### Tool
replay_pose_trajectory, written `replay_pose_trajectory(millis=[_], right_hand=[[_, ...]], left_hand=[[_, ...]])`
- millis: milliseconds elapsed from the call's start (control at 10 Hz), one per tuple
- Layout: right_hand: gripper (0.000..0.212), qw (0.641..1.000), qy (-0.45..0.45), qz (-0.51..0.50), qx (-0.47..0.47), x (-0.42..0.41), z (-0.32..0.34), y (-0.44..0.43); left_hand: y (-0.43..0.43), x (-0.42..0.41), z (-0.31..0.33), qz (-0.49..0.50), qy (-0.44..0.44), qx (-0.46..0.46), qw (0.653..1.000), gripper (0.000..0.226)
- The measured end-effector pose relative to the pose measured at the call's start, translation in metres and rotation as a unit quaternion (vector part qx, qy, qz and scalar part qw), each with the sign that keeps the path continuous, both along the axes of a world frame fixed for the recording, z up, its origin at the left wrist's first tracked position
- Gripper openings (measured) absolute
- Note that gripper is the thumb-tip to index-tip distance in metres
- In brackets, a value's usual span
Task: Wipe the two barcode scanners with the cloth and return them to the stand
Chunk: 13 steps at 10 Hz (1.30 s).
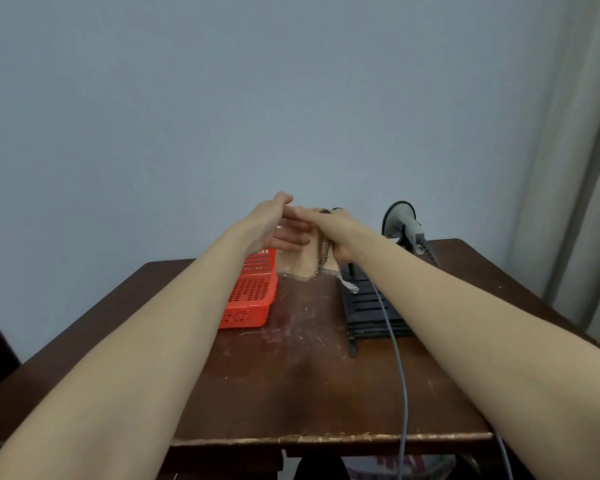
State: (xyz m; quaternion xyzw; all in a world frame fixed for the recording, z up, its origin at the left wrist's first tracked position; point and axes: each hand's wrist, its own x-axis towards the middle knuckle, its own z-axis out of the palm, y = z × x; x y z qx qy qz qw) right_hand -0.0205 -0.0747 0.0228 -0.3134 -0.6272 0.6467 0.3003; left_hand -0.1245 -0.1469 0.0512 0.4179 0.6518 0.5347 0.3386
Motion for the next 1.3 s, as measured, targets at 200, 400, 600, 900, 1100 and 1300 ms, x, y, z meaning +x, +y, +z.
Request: replay_pose_trajectory(millis=[200,400,600,900,1100,1300], right_hand=[[0.016,0.995,0.038,-0.06,-0.07,-0.032,-0.009,0.001],[0.013,0.988,0.061,0.002,-0.14,-0.085,-0.02,0.005],[0.06,0.992,-0.09,-0.059,0.058,-0.13,-0.051,0.017],[0.045,0.951,-0.216,-0.083,0.205,-0.135,-0.067,0.034],[0.027,0.947,-0.247,-0.073,0.19,-0.132,-0.079,0.038],[0.031,0.943,-0.255,-0.07,0.202,-0.13,-0.081,0.038]], left_hand=[[0.0,-0.054,-0.027,0.144,0.09,-0.028,0.985,0.029],[0.005,-0.099,-0.062,0.134,-0.041,0.008,0.99,0.043],[0.014,-0.143,-0.084,0.219,0.147,-0.012,0.965,0.041],[0.027,-0.159,-0.117,0.131,0.354,-0.232,0.896,0.041],[0.035,-0.162,-0.134,0.0,0.316,-0.317,0.894,0.036],[0.044,-0.155,-0.124,0.109,0.358,-0.229,0.899,0.037]])
